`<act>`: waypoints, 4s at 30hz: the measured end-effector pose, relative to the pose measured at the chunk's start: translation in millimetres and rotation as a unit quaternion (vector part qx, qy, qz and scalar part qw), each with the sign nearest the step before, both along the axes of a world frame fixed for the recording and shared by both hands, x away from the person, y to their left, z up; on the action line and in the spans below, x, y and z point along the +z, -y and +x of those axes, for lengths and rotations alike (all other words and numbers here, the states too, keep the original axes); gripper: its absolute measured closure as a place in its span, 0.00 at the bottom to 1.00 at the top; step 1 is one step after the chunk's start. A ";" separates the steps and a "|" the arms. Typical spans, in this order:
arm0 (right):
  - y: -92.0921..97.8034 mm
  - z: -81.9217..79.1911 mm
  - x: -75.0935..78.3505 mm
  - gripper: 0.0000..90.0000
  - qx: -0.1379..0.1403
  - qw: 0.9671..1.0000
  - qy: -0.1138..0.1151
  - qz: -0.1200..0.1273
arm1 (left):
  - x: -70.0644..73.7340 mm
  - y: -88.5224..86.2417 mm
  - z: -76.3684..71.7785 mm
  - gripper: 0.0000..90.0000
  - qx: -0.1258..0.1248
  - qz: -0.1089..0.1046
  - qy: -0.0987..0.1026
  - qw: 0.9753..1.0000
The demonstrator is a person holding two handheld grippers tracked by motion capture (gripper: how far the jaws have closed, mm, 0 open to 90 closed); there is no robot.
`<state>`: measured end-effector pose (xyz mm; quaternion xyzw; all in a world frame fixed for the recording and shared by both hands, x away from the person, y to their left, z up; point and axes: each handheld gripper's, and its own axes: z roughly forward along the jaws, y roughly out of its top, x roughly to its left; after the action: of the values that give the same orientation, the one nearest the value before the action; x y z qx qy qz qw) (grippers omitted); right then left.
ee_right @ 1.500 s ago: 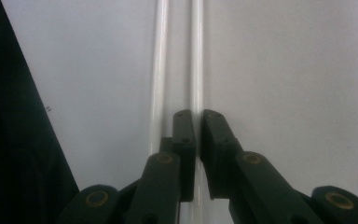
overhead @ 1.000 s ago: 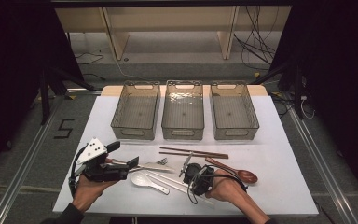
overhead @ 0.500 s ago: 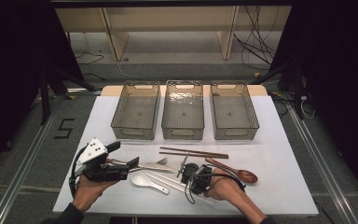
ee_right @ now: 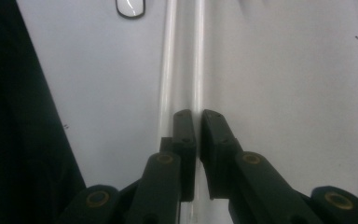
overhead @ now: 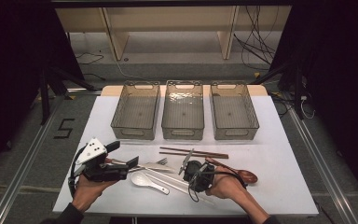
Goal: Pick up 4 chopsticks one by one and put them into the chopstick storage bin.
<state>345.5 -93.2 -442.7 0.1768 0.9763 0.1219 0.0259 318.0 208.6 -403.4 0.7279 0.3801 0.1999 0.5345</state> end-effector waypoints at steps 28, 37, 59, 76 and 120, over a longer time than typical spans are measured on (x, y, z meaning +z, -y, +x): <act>12.2 -1.6 49.9 0.95 -0.081 0.965 0.104 0.227 | -1.7 46.0 19.5 0.16 -0.030 -0.034 -0.068 0.997; 5.8 -6.1 48.7 0.94 -0.081 0.957 0.114 0.254 | -5.4 64.4 31.0 0.28 -0.047 -0.057 -0.095 0.993; 1.5 -9.5 46.5 0.94 -0.078 0.946 0.119 0.290 | -6.5 66.3 35.7 0.79 -0.101 -0.122 -0.122 0.980; 7.6 -8.1 44.1 0.74 -0.081 0.941 0.110 0.309 | 8.6 61.0 38.7 0.94 -0.126 -0.113 -0.116 0.979; 31.8 -16.7 23.4 0.30 -0.093 0.977 0.047 0.185 | 76.1 -21.6 160.0 0.94 0.009 -0.075 -0.142 0.987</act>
<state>328.8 -125.0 -419.3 0.2629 0.9139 0.3052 0.0497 478.0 230.2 -327.3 0.7030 0.4729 0.0699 0.5266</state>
